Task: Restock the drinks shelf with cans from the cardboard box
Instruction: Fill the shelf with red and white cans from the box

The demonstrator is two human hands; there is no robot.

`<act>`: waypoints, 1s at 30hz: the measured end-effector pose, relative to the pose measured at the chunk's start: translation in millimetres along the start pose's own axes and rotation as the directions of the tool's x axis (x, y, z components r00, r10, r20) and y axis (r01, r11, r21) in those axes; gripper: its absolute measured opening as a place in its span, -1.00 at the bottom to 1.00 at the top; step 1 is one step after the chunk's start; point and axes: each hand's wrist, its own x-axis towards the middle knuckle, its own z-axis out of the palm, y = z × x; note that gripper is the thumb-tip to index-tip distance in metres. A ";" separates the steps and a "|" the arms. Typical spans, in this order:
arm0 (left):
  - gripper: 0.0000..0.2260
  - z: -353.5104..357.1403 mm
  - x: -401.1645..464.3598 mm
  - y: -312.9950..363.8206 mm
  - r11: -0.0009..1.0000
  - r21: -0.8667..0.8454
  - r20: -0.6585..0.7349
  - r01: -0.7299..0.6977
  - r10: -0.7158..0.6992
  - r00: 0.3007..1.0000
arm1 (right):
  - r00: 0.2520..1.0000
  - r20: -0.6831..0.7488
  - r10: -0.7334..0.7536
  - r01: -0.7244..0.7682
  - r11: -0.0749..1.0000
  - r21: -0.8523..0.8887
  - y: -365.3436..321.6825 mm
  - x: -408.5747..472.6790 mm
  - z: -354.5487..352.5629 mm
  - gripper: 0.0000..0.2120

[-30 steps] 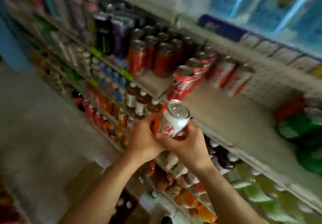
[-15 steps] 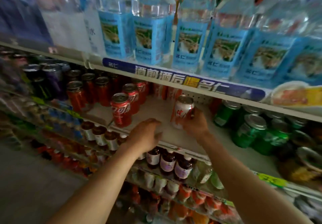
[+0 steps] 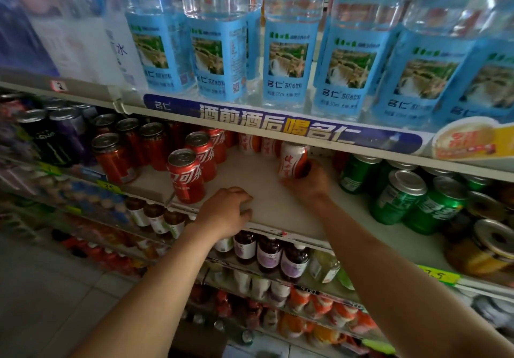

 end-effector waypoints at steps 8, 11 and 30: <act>-0.62 3.7 -5.3 -1.7 1.000 -0.001 -0.008 -0.015 0.015 1.000 | 0.998 -0.052 0.026 -0.028 0.999 -0.037 -7.4 25.3 4.2 -0.70; -0.61 1.4 -2.6 -4.8 1.000 -0.007 0.029 -0.005 0.005 1.000 | 0.990 -0.124 0.068 -0.067 0.998 0.013 -12.4 30.9 10.5 -0.54; -0.74 2.5 -34.1 -28.2 0.955 -0.203 -0.403 -0.217 0.120 0.907 | 0.974 -0.182 -0.134 0.137 0.991 0.002 -37.0 -24.6 7.5 -0.48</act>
